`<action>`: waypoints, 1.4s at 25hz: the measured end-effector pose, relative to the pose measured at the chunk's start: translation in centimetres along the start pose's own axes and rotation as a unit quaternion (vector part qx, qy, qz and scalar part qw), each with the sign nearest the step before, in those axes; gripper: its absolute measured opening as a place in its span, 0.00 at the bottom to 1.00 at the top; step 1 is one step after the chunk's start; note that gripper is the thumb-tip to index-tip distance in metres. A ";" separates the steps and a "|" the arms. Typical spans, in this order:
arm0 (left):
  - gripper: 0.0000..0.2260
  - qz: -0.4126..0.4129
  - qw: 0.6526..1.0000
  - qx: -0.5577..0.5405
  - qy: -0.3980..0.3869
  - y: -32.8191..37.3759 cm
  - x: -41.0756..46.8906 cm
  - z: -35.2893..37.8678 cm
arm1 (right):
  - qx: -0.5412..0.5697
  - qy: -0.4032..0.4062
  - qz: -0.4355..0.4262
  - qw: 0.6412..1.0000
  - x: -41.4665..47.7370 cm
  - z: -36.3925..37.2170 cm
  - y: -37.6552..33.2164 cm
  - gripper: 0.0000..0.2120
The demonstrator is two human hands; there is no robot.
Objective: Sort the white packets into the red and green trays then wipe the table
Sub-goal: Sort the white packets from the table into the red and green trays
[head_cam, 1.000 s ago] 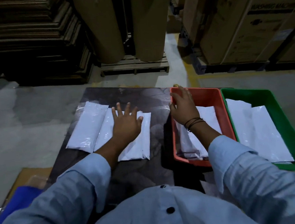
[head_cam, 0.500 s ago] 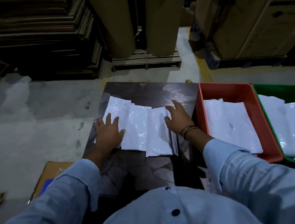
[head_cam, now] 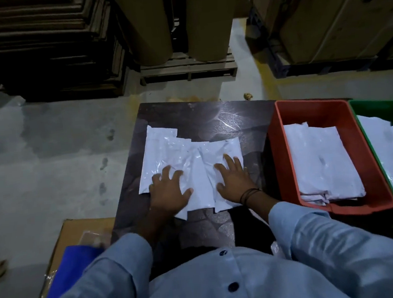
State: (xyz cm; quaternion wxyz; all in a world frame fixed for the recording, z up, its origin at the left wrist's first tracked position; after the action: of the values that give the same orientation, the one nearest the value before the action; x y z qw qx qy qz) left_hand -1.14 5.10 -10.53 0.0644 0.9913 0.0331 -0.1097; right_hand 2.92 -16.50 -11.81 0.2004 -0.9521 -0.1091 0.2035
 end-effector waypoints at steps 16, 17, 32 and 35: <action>0.55 -0.016 0.999 -0.023 -0.043 0.9 0.5 3.8 | -0.072 0.022 -0.027 0.997 -0.5 0.8 1.0 0.40; 0.52 -0.022 0.999 -0.010 -0.022 1.3 0.1 3.7 | -0.074 0.030 -0.021 0.997 -0.6 0.4 1.6 0.39; 0.32 -0.018 0.999 0.040 0.030 4.2 -0.1 1.3 | -0.100 0.045 0.022 0.994 -1.9 -0.4 -0.1 0.38; 0.30 -0.036 0.996 0.015 0.084 3.9 0.2 -1.5 | -0.075 0.080 0.024 0.994 -2.3 -3.1 -0.9 0.38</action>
State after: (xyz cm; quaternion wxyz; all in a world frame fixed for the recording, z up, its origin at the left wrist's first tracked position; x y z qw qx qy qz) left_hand -0.34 1.42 -8.66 0.0426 0.9960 0.0724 -0.0292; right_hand 2.04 -17.40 -8.03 0.1317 -0.9801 -0.0849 0.1222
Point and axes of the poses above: each hand's wrist, its own x-axis towards the middle knuckle, its own z-axis out of the palm, y = z × x, the point moved 6 cm from there along x, towards the middle knuckle, and after that the axes turned 9 degrees about x, right-handed, at the moved point
